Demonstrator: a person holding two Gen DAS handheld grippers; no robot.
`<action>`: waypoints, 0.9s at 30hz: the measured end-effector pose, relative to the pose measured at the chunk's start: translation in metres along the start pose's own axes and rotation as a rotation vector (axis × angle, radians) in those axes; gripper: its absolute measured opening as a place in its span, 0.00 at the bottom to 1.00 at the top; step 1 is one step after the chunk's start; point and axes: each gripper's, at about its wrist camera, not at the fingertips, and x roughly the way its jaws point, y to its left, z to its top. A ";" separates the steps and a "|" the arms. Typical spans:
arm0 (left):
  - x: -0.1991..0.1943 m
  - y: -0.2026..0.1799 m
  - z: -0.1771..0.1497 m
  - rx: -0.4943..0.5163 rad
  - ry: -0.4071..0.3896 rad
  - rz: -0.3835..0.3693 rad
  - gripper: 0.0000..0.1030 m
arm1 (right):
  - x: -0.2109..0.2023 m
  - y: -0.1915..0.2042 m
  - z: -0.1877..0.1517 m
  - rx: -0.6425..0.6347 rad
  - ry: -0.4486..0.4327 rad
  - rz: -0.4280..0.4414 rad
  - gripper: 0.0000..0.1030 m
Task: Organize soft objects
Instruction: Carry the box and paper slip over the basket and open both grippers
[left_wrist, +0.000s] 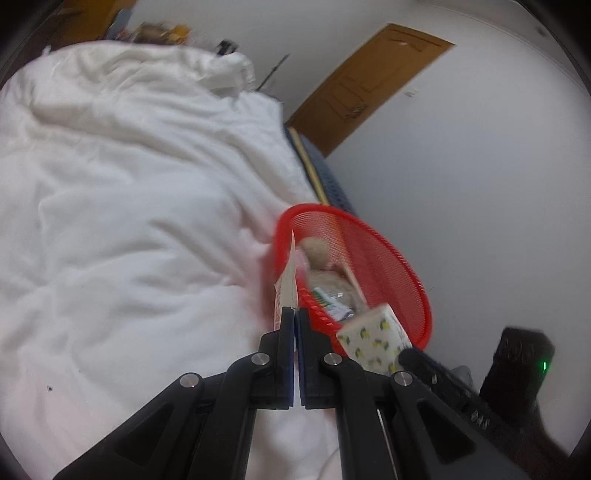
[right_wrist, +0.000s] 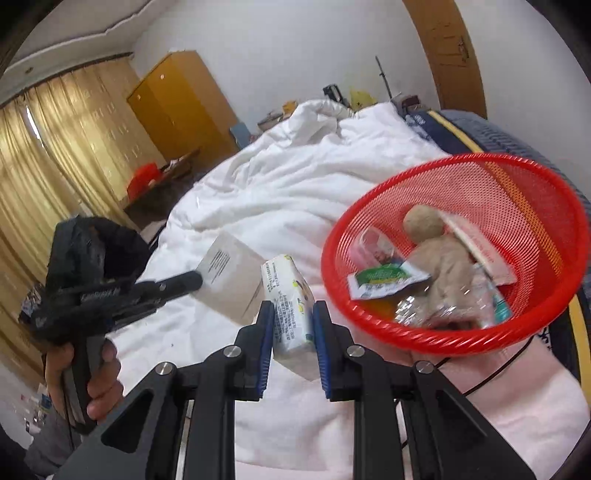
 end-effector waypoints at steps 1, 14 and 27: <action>-0.004 -0.004 0.000 0.015 -0.007 -0.005 0.00 | -0.005 -0.002 0.003 0.005 -0.015 -0.002 0.20; 0.003 -0.046 -0.002 0.064 0.036 -0.075 0.00 | -0.039 -0.055 0.033 0.108 -0.131 -0.117 0.20; 0.024 -0.081 0.013 0.138 0.032 -0.017 0.00 | -0.035 -0.078 0.033 0.115 -0.119 -0.256 0.20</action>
